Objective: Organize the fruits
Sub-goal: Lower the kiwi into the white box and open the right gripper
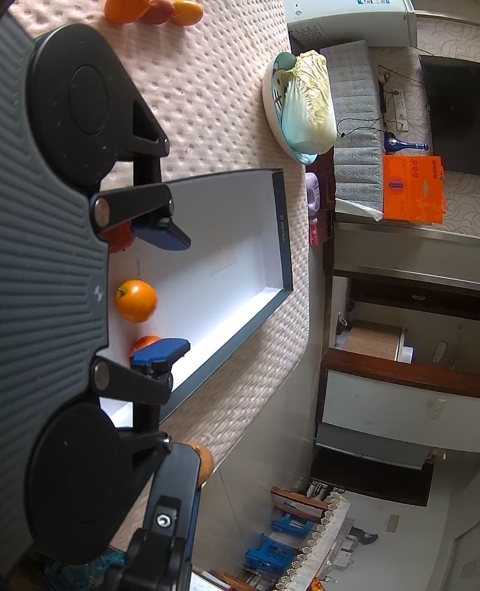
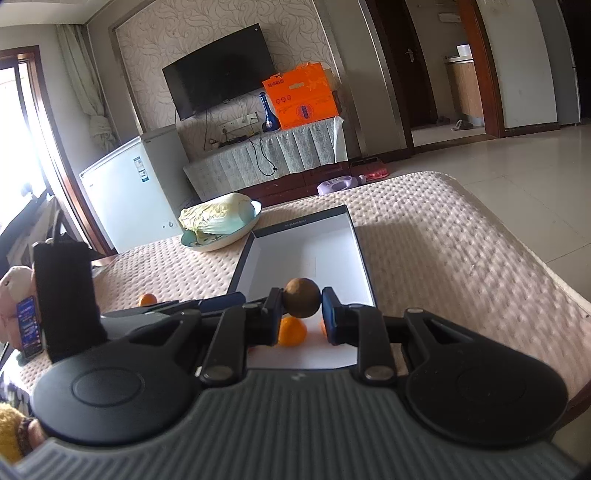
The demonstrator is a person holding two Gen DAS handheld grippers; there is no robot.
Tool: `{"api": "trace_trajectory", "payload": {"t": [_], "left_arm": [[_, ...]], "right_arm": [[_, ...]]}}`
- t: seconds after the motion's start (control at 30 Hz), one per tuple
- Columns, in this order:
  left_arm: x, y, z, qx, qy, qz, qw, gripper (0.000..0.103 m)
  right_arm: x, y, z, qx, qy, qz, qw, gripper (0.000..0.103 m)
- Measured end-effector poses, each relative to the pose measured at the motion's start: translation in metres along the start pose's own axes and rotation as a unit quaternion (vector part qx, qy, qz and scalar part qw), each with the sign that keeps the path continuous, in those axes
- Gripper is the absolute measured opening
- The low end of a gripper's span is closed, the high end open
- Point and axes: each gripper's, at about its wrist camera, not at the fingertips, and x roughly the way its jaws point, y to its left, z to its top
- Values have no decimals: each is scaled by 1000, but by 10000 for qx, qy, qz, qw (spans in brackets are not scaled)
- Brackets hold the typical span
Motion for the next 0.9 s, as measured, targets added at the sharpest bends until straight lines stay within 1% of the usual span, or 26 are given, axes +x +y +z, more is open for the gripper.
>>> {"api": "trace_trajectory", "payload": {"t": [0.1,0.37,0.53,0.77,0.9], "left_arm": [[-8,6,1,-23,-54,12,10000,65],[-31,28,4,-148,-132,157,9997,66],[-48,48,7,-249,-202,251,9992,68],[-77,85,8,-415,-269,551,9973,70],[-95,109,7,-485,-315,740,9956,74]], "right_arm": [[6,4,0,4,11,11,10000,26],[24,18,-5,-2,114,-7,9999,26],[35,25,-8,6,208,-45,9998,26],[53,37,-14,37,329,-88,9994,26],[62,44,-15,44,331,-120,9994,26]]}}
